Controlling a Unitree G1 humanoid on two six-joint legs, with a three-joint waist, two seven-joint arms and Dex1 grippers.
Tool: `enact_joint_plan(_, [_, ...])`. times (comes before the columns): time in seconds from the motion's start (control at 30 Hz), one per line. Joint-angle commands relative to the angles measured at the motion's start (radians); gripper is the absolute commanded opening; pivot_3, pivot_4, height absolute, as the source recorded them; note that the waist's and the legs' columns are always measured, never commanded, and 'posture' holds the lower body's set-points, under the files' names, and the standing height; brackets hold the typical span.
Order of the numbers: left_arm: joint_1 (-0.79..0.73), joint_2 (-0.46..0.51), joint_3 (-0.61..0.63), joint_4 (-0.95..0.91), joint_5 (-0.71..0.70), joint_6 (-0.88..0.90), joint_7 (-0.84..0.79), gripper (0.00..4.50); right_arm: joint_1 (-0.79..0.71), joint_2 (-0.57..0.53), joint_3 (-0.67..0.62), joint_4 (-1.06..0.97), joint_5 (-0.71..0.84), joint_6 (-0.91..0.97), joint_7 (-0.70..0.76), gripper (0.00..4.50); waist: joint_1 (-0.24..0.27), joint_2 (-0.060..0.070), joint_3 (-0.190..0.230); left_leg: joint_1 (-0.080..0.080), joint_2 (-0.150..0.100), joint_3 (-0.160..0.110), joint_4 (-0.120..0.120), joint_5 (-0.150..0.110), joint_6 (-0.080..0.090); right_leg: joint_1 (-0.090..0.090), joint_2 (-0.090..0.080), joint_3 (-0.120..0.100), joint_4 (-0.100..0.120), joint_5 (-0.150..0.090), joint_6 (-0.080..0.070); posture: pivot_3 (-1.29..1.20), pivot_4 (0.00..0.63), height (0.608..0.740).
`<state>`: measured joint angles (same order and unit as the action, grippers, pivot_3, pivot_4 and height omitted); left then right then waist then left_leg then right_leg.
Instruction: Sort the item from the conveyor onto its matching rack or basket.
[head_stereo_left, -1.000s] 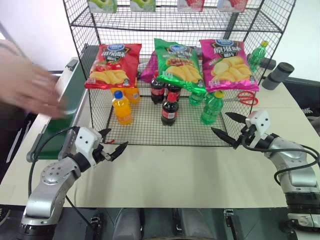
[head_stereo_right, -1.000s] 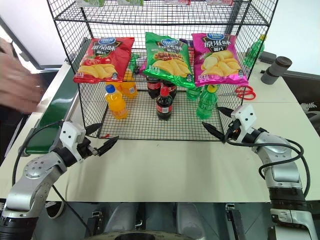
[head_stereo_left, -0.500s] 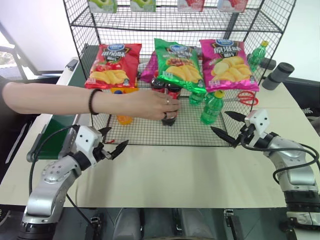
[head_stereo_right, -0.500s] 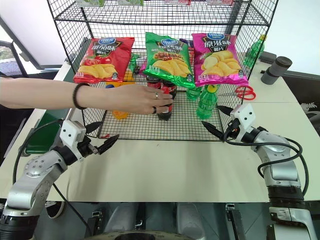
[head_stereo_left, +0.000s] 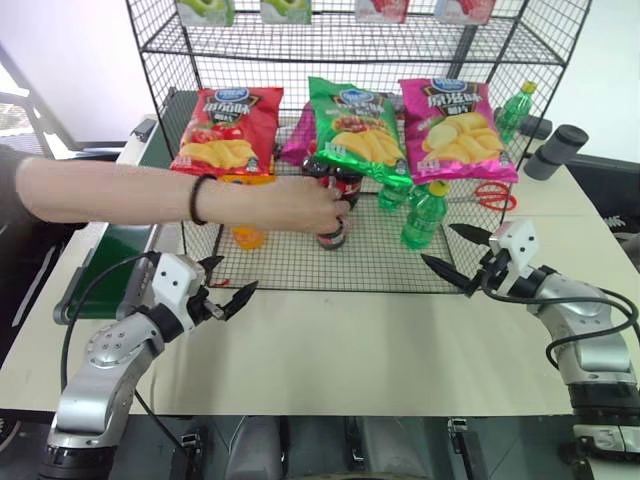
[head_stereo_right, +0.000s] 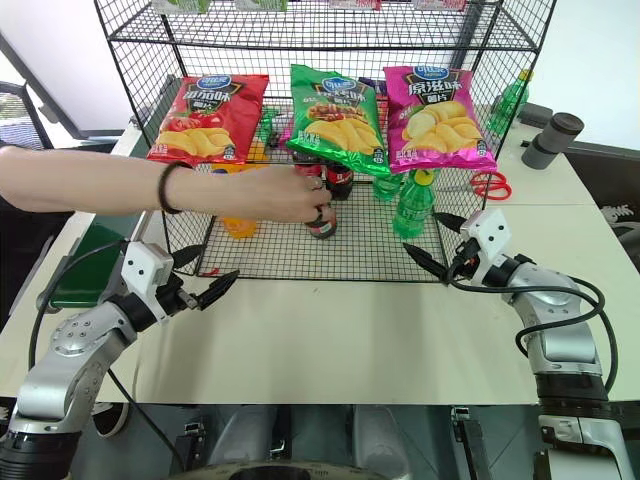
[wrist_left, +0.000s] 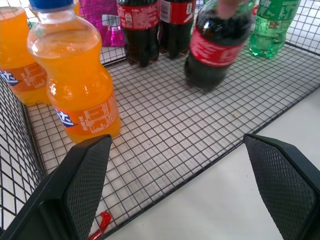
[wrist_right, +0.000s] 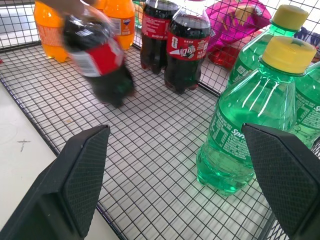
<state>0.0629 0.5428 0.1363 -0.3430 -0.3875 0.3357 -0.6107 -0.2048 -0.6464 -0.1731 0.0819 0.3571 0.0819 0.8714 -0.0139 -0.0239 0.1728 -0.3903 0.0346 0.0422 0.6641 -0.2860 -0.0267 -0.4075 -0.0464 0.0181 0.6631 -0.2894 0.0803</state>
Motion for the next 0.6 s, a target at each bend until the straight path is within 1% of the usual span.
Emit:
enact_joint_plan(0.03, [-0.013, 0.000, 0.008, -0.010, 0.002, -0.024, -0.010, 4.50, 0.000, -0.002, -0.022, -0.045, 0.015, -0.006, -0.001, 4.38, 0.000, 0.000, 0.000, 0.000, 0.000, 0.000, 0.000, 0.000, 0.000, 0.000, 0.000, 0.000, 0.000, 0.000, 0.000, 0.00, 0.150, 0.734])
enact_joint_plan(0.43, [-0.005, -0.007, 0.009, -0.018, 0.001, -0.016, -0.013, 4.50, -0.007, 0.006, -0.004, -0.071, 0.018, 0.008, 0.003, 4.38, 0.000, 0.000, 0.000, 0.000, 0.000, 0.000, 0.000, 0.000, 0.000, 0.000, 0.000, 0.000, 0.000, 0.000, 0.000, 0.00, 0.150, 0.734])
enact_joint_plan(0.6, [0.008, -0.012, 0.033, -0.028, -0.022, 0.015, 0.000, 4.50, -0.017, 0.037, 0.037, -0.136, 0.031, 0.037, 0.005, 4.38, -0.001, 0.000, 0.000, 0.000, 0.000, 0.000, 0.000, 0.000, 0.000, 0.000, 0.000, 0.000, 0.000, 0.000, 0.000, 0.00, 0.150, 0.734])
